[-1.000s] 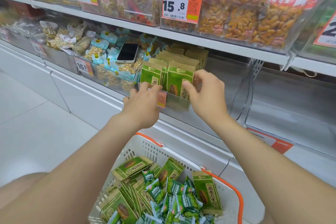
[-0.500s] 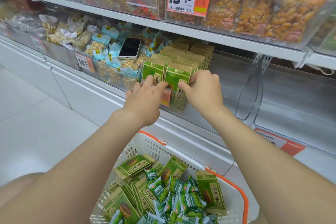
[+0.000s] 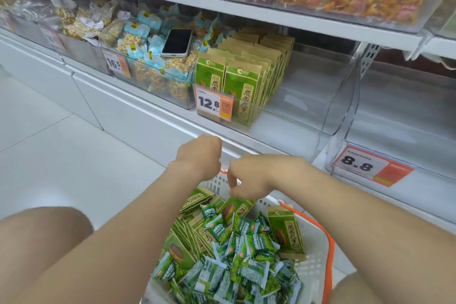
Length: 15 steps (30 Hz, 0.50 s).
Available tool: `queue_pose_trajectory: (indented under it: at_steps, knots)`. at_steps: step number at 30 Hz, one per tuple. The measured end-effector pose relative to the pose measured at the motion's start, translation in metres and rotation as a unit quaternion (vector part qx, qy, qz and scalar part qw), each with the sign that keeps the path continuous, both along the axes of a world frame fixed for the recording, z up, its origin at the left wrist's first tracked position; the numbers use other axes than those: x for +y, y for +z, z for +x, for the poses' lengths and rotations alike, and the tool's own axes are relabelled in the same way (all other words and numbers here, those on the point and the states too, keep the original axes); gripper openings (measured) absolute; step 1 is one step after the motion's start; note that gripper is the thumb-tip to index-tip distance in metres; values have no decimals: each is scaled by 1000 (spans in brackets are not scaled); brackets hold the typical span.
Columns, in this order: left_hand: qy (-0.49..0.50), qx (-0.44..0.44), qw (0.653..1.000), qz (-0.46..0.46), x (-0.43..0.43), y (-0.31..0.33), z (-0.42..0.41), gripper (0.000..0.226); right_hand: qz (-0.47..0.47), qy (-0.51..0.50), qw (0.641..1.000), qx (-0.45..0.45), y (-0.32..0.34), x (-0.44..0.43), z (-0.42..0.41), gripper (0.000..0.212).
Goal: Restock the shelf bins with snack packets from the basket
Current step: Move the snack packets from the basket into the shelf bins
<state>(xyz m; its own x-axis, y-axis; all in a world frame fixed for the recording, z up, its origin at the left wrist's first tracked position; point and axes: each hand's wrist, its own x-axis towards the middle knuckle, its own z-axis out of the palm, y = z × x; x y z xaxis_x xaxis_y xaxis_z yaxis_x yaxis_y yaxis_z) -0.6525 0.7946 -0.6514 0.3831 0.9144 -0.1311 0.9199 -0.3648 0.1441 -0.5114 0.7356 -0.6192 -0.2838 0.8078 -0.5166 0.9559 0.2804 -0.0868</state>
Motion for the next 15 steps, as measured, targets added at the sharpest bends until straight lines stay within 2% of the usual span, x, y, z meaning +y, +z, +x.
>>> queue_pose_trajectory:
  at_steps: [3, 8, 13, 15]
  knots:
    - [-25, 85, 995, -53, -10, -42, -3, 27, -47, 30, 998, -42, -22, -7, -10, 22]
    - [1, 170, 981, -96, -18, -109, -25, 29, -29, 87, 993, -78, -44, -8, -23, 22]
    - [70, 195, 964, -167, -8, -158, -53, 72, -33, 92, 992, -75, -49, -2, -24, 23]
    - [66, 185, 959, -203, -10, -157, -51, 73, -33, 94, 992, -78, -47, 2, -23, 21]
